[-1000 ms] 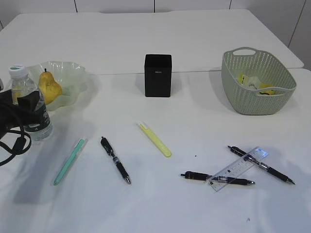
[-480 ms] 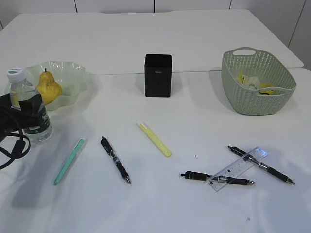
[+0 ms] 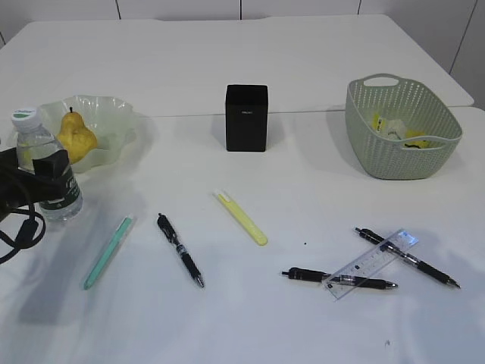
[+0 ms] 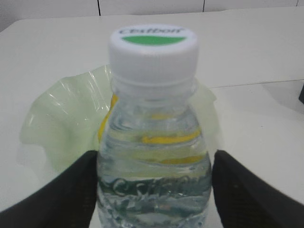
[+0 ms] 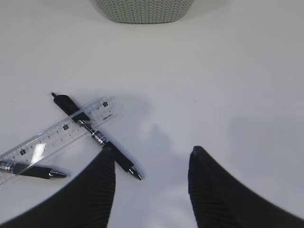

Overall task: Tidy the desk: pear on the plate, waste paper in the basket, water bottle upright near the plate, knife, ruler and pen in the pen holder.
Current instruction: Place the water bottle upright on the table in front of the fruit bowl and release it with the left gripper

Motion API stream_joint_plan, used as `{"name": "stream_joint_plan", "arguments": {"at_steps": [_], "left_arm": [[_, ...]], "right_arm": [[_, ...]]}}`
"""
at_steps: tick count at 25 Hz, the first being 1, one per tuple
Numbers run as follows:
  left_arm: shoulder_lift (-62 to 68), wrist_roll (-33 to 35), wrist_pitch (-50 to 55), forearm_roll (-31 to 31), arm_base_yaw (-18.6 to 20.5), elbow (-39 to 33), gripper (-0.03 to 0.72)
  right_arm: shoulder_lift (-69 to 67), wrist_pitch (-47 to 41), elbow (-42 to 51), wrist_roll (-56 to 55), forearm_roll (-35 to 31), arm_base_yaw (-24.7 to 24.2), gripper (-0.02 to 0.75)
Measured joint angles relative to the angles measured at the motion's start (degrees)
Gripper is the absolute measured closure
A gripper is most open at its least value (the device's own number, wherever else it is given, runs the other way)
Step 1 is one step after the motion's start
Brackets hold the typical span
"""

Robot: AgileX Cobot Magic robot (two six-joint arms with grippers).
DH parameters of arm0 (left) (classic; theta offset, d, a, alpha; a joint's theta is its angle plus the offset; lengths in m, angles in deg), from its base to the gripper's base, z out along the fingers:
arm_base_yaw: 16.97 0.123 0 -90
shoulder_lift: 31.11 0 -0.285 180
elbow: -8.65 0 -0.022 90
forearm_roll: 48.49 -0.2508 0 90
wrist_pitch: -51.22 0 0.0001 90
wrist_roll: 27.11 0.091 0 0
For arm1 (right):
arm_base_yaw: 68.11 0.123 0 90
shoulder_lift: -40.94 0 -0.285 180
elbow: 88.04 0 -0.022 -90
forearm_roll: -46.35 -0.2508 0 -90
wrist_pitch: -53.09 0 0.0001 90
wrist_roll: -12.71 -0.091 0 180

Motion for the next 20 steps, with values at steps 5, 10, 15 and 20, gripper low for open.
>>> {"name": "stream_joint_plan", "arguments": {"at_steps": [5,10,15,20], "left_arm": [[-0.27,0.00,0.35,-0.13,0.00,-0.01,0.139],[-0.41,0.00,0.47,-0.13,0.00,-0.11,0.139],[-1.45,0.00,0.67,-0.17,0.00,-0.11,0.125],[-3.59,0.00,0.72,-0.27,0.00,-0.11,0.109]], "right_arm": [[0.00,0.00,0.00,0.00,0.00,0.00,0.332],[0.00,0.00,0.00,0.00,0.00,0.00,0.332],[0.00,0.00,0.00,0.00,0.00,0.00,0.333],[0.00,0.00,0.00,0.00,0.00,0.00,0.332]]}}
